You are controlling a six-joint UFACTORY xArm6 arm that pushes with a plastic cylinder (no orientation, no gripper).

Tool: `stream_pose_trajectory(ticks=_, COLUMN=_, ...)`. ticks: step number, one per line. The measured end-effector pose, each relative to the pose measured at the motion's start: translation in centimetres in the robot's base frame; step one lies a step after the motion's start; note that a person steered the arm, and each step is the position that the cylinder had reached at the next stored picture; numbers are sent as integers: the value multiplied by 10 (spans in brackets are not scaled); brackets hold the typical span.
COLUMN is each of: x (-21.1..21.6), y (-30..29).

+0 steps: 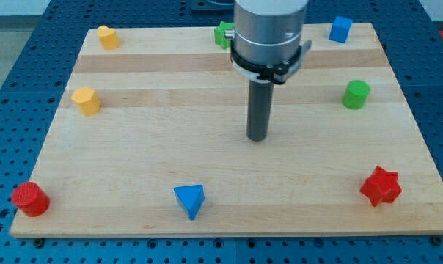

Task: Slide your arm below the green star

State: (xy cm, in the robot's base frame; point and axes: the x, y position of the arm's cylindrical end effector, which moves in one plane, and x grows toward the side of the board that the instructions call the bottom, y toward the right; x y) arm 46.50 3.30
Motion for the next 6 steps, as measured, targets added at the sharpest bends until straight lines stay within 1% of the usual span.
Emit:
stream_pose_trajectory(ticks=3, x=-49, y=-34)
stream_pose_trajectory(ticks=6, x=-110, y=-39)
